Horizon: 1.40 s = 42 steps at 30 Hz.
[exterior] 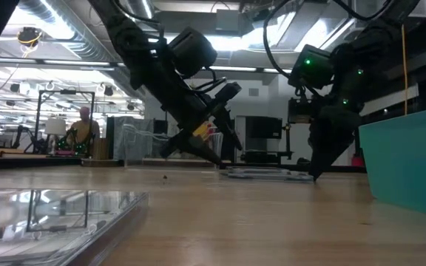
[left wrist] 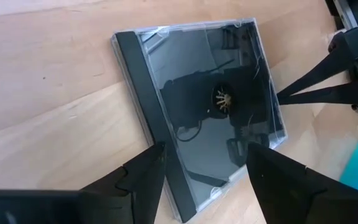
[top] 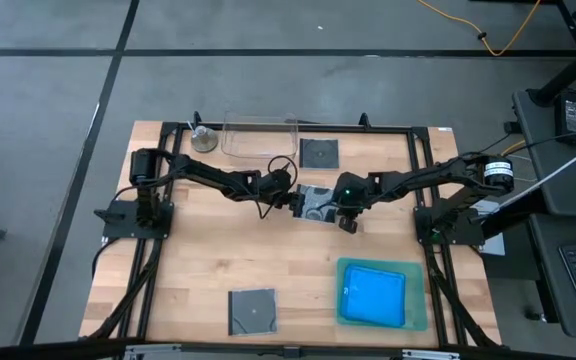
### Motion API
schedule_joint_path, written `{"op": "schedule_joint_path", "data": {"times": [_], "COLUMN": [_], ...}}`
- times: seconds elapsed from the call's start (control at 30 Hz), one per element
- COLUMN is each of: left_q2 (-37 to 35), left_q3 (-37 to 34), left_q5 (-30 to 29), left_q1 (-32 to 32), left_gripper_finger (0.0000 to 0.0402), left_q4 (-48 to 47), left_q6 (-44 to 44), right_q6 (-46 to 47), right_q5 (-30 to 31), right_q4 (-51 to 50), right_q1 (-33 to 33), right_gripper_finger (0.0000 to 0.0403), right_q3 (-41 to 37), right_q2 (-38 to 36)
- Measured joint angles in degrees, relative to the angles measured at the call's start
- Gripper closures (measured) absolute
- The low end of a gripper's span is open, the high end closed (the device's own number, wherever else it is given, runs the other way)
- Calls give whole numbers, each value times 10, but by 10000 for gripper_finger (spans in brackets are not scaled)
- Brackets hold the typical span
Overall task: Pick & place jewel cases by type
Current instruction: Put the middle black cd case into the transparent bin
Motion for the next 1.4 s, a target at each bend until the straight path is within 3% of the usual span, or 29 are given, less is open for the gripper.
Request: {"op": "schedule_joint_path", "data": {"times": [1.4], "left_q2": [49], "left_q3": [3], "left_q5": [-1], "left_q1": [1], "left_gripper_finger": [179], "left_q4": [85], "left_q6": [-20], "right_q6": [-16], "right_q5": [-5], "right_q4": [-5], "right_q1": [0], "right_gripper_finger": [398], "right_q3": [1], "right_q2": [0]}}
